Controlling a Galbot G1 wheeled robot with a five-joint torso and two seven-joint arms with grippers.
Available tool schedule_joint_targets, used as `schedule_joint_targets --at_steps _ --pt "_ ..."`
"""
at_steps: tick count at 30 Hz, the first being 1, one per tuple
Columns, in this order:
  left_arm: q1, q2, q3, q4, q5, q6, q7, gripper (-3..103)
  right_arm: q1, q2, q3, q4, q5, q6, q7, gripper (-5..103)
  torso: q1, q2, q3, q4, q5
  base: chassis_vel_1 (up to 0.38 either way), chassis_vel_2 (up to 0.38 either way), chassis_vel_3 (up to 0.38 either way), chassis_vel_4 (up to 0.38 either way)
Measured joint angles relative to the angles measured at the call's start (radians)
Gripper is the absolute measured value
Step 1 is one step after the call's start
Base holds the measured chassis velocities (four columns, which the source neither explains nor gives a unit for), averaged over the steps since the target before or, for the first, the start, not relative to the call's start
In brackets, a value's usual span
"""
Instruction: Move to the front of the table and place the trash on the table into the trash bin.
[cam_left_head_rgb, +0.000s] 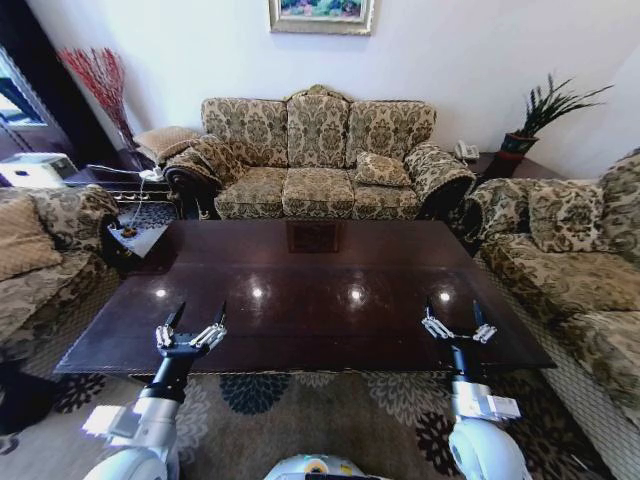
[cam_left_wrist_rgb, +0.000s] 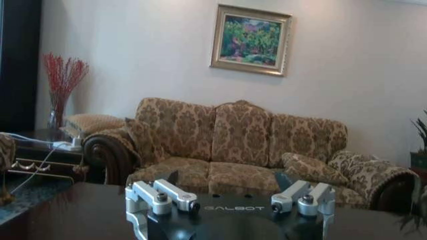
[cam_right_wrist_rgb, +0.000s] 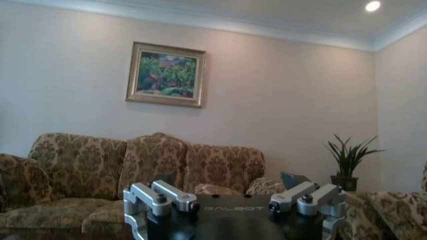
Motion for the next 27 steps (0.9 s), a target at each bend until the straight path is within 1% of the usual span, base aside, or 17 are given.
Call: schedule_joint_targets --at_steps 27 --pt "-0.002 0.001 -0.006 0.0 -0.005 0.003 0.004 96 0.0 0.0 0.0 0.0 0.0 0.0 0.0 100 0.0 0.0 0.0 0.0 0.0 0.0 0.0 0.0 0.0"
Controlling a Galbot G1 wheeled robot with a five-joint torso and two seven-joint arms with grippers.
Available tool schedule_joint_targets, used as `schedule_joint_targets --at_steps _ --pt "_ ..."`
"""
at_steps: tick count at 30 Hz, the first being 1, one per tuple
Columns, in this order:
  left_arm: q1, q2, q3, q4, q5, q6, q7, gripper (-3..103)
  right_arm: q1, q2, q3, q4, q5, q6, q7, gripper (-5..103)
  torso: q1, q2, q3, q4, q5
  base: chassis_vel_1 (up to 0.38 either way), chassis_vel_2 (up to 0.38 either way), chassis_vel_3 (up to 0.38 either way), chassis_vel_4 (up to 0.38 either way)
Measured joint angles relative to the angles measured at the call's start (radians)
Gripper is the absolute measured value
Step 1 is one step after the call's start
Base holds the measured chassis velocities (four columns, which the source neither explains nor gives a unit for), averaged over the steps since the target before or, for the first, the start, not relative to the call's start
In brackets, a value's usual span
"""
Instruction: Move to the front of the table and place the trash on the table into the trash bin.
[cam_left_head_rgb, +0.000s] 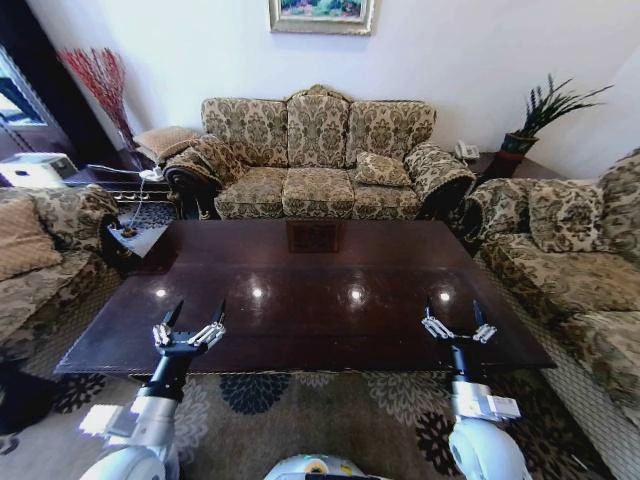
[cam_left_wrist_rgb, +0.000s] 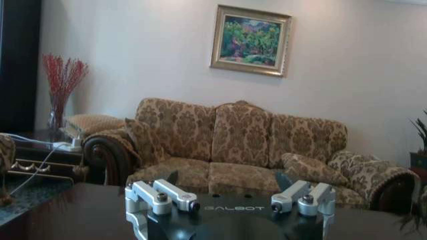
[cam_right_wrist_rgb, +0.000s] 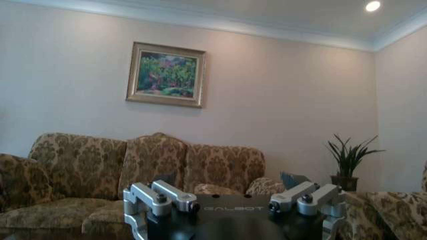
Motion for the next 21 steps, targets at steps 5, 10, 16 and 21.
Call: schedule_joint_targets --at_steps 5,10,16,21 --pt "0.0 0.0 0.0 0.0 0.0 0.0 0.0 96 0.0 0.0 0.0 0.0 0.0 0.0 0.0 100 0.0 0.0 0.0 0.0 0.0 0.0 0.0 0.0 0.0" --pt "0.0 0.0 0.0 0.0 0.0 0.0 0.0 96 0.0 0.0 0.0 0.0 0.0 0.0 0.0 100 0.0 0.0 0.0 0.0 0.0 0.0 0.0 0.0 0.0" --pt "0.0 0.0 0.0 0.0 0.0 0.0 0.0 96 0.0 0.0 0.0 0.0 0.0 0.0 0.0 100 0.0 0.0 0.0 0.0 0.0 0.0 0.0 0.0 0.0" --pt "0.0 0.0 0.0 0.0 0.0 0.0 0.0 96 0.0 0.0 0.0 0.0 0.0 0.0 0.0 100 0.0 0.0 0.0 0.0001 0.0 0.0 0.0 0.0 0.0"
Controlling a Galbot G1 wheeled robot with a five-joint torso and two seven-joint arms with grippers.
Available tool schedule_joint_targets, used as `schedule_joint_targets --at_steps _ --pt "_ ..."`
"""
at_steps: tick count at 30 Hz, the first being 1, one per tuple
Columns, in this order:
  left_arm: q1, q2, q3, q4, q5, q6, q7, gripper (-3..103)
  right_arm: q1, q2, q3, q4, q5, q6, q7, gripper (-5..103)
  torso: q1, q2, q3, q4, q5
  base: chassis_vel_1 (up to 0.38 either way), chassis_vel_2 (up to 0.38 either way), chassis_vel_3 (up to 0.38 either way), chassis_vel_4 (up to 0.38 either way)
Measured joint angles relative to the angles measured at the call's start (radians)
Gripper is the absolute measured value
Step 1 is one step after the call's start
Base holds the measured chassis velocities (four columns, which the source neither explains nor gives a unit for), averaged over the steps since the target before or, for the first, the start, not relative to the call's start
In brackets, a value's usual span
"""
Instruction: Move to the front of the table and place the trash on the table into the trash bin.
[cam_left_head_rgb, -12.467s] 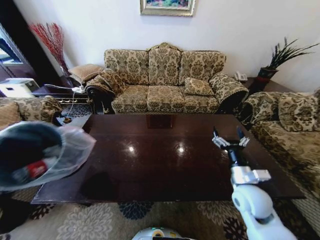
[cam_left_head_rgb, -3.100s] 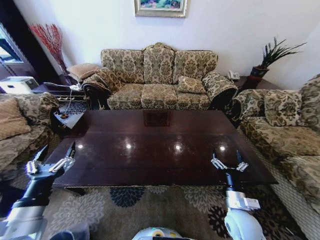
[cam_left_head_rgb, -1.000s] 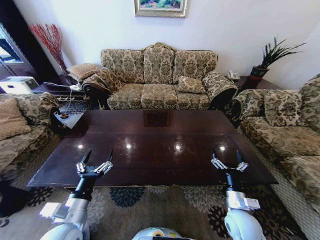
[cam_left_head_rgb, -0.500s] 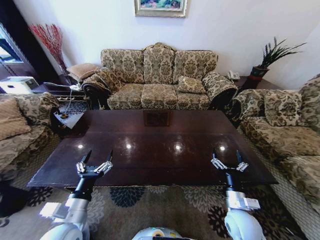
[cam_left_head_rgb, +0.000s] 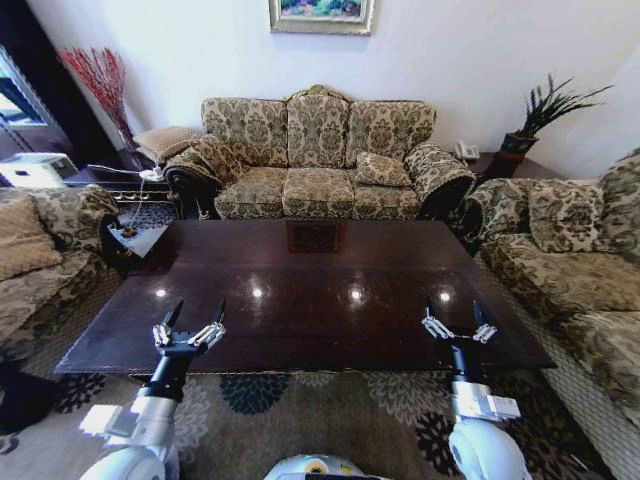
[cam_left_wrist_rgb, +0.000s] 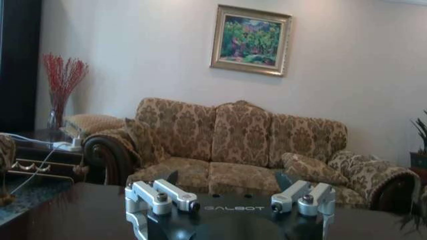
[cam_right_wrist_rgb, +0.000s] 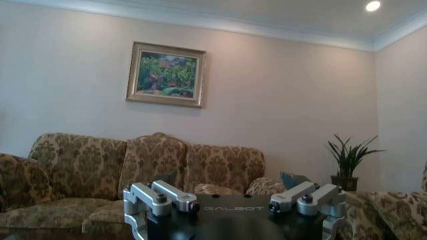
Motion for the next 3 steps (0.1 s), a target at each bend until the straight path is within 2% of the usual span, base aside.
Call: schedule_joint_targets --at_steps 3 --pt "0.0 0.0 0.0 0.0 0.0 0.0 0.0 96 0.0 0.0 0.0 0.0 0.0 0.0 0.0 100 0.0 0.0 0.0 0.0 -0.0001 0.0 0.0 0.0 0.0"
